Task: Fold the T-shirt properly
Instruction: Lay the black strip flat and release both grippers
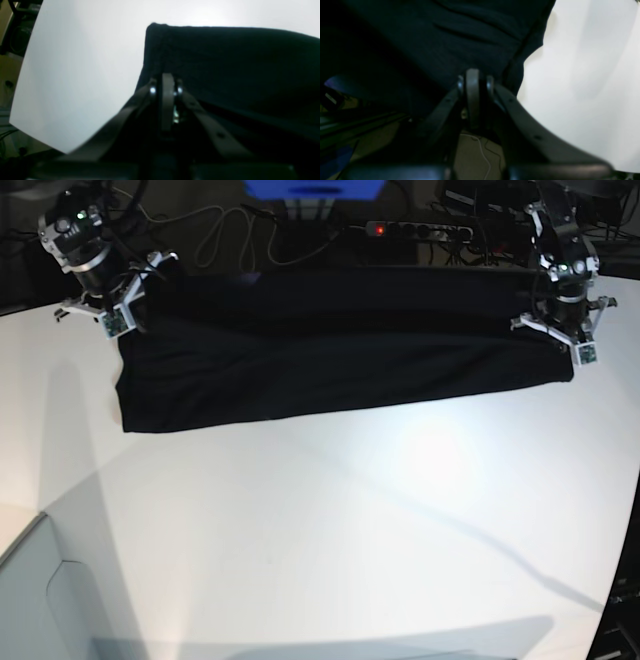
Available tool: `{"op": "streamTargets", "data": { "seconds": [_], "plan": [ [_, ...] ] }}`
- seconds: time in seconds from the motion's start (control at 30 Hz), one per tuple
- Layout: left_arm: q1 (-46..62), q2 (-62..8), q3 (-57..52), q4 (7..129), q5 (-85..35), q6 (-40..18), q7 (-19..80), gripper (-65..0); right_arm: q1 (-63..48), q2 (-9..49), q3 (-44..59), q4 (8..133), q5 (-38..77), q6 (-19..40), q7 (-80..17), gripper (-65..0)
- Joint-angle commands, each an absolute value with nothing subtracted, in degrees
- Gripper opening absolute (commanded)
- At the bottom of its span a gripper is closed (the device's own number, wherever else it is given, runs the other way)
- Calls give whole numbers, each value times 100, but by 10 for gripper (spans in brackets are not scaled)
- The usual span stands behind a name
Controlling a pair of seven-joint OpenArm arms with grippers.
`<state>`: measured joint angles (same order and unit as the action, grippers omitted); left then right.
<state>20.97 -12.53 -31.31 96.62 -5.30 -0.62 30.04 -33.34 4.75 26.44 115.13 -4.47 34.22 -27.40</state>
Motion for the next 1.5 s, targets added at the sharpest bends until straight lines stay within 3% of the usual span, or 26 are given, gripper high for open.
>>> {"op": "streamTargets", "data": {
  "seconds": [0.0, 0.07, 0.2, 0.33, 0.5, 0.63, 0.97, 1.47],
  "plan": [
    [2088, -1332, -3169, 9754, -497, -13, 2914, -650, -3354, 532, 2668, 11600, -418, 3635, -2651, -576],
    [2088, -1332, -3169, 9754, -497, -13, 2914, -639, -3354, 532, 2695, 11600, -418, 3714, -2651, -483],
    [2079, -1323, -3169, 9771, -505, -13, 2914, -553, -3354, 541, 2703, 11609, -418, 3723, -2633, -285],
    [2097, -1323, -3169, 9815, -505, -13, 2923, -412, -3354, 541, 2712, 11644, -418, 3723, -2615, -187],
    [2123, -1323, -3204, 9824, -505, -13, 2923, -283, -3152, 505, 2668, 11618, -418, 3723, -2659, -181],
    [2141, -1323, -3213, 9824, -505, -13, 2923, -244, -2976, 497, 2475, 11521, -418, 3723, -2659, -181],
    [2519, -1358, -3662, 9807, -1780, -13, 2923, -239, -2598, 523, 2123, 10774, -418, 3723, -2659, -181],
    [2492, -1367, -3662, 9226, -1868, -13, 2923, -243, -2044, 611, 2088, 9481, -418, 3723, -2651, -181]
  ]
}}
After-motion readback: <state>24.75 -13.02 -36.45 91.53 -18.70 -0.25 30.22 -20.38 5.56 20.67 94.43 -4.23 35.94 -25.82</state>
